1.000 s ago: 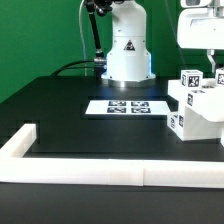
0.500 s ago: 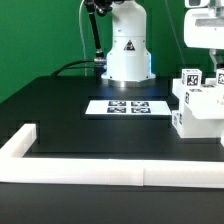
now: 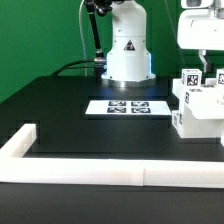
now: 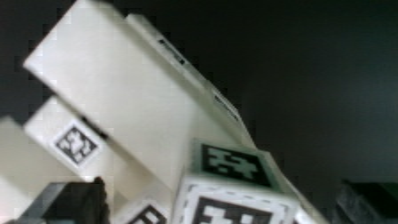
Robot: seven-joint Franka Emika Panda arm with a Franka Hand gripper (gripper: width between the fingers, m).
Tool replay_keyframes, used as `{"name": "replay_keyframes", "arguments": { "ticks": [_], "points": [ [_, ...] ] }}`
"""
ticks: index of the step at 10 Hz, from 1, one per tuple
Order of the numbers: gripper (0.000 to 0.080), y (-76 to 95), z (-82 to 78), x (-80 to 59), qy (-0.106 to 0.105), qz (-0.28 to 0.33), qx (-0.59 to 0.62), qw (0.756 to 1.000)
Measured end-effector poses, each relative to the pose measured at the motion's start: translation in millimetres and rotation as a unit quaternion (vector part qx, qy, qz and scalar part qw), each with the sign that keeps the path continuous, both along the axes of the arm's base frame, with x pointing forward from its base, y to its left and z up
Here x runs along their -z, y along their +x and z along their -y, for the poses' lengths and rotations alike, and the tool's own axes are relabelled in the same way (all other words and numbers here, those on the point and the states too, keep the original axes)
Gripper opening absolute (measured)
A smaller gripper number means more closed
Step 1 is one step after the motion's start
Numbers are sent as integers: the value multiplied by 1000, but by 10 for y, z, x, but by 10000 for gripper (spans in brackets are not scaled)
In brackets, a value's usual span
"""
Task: Assemble chair
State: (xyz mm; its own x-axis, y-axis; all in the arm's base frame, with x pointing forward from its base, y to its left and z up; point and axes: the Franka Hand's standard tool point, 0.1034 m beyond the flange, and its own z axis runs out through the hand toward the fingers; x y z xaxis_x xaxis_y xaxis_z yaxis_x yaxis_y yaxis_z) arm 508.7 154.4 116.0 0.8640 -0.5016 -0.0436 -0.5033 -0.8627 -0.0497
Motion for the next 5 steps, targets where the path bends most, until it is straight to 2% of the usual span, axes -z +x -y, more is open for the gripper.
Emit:
{"name": "replay_keyframes", "arguments": {
  "ticks": [2,5],
  "points": [
    [648,-7,4,20,0,3,-70,998],
    [648,-8,5,29,-4,10,-195,981]
  ]
}}
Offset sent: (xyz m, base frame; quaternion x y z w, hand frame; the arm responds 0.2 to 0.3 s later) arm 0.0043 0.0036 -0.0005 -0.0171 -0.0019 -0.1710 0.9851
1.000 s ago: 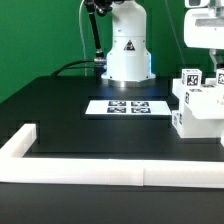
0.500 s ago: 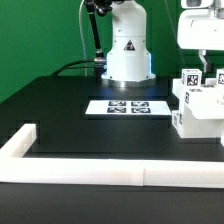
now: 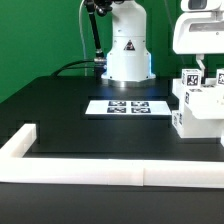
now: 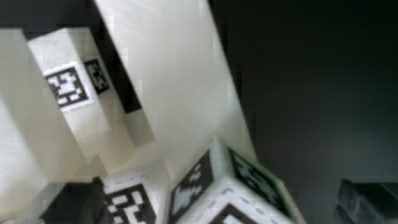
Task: Assemble chair
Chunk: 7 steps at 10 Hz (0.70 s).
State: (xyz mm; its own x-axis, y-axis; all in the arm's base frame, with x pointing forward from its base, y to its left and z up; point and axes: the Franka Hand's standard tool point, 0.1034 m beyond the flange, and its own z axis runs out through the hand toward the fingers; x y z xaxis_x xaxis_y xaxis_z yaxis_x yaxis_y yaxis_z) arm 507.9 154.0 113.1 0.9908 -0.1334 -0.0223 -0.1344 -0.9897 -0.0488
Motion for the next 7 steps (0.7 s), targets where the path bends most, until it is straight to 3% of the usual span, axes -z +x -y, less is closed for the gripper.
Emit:
{"name": "replay_keyframes", "arguments": {
  "ticks": [7],
  "points": [
    [648,2,10,1,-16,11,-225,974]
  ]
}}
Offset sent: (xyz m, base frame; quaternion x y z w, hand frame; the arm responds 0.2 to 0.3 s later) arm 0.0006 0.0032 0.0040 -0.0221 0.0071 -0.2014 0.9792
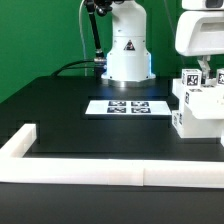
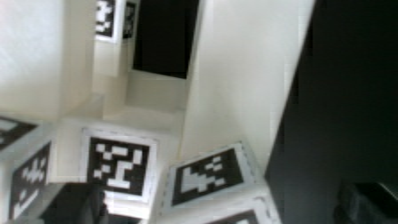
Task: Assemble chair
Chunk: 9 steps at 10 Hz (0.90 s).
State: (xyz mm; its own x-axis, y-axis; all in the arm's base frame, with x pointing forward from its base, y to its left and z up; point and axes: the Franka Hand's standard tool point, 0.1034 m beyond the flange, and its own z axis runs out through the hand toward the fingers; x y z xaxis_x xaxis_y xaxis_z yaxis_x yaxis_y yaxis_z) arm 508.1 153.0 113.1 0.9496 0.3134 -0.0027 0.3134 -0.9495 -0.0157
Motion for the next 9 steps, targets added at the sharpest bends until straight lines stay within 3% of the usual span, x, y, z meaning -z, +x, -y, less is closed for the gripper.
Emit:
{"name": "replay_keyframes", "arguments": {
  "ticks": [2,3,4,5,6,9],
  "points": [
    [648,2,7,0,-1,1,-39,999],
    [515,2,8,0,-1,1,-39,999],
    [515,1,9,1,-1,1,-38,999],
    [376,0,10,2,-1,0,-38,999],
    [287,1,10,2,-1,1,-38,999],
    [287,1,9,2,-1,0,-26,1000]
  ]
}}
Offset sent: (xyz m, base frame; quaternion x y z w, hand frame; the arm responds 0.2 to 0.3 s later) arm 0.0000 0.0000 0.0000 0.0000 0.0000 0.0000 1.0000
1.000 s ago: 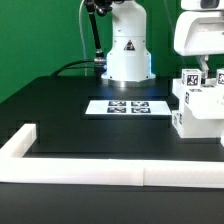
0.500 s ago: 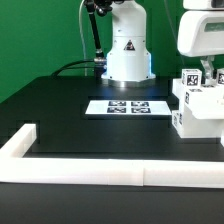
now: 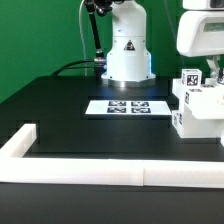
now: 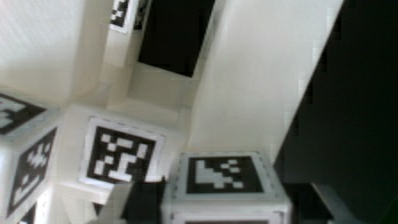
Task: Assemble chair
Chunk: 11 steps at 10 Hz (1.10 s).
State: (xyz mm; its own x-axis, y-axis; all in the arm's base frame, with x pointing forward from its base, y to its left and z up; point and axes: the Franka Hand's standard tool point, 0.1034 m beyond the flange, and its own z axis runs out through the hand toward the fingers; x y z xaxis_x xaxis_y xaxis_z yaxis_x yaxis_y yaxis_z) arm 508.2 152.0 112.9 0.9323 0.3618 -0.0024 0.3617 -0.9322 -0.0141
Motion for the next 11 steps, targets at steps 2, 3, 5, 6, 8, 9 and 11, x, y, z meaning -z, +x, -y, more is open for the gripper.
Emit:
{"name": "replay_keyframes", "arguments": {
  "ticks": [2,3,5,6,8,9,11],
  "points": [
    [287,-2,-6,0,1,-1,64,998],
    [287,-2,-7,0,1,-1,79,997],
    [288,-4,-13,0,1,-3,154,988],
    [288,-5,-17,0,1,-3,187,982],
    [288,-6,-23,0,2,-5,250,968],
    [288,-7,-28,-1,3,-6,277,961],
    [288,-7,-33,-1,3,-7,322,947]
  ]
}}
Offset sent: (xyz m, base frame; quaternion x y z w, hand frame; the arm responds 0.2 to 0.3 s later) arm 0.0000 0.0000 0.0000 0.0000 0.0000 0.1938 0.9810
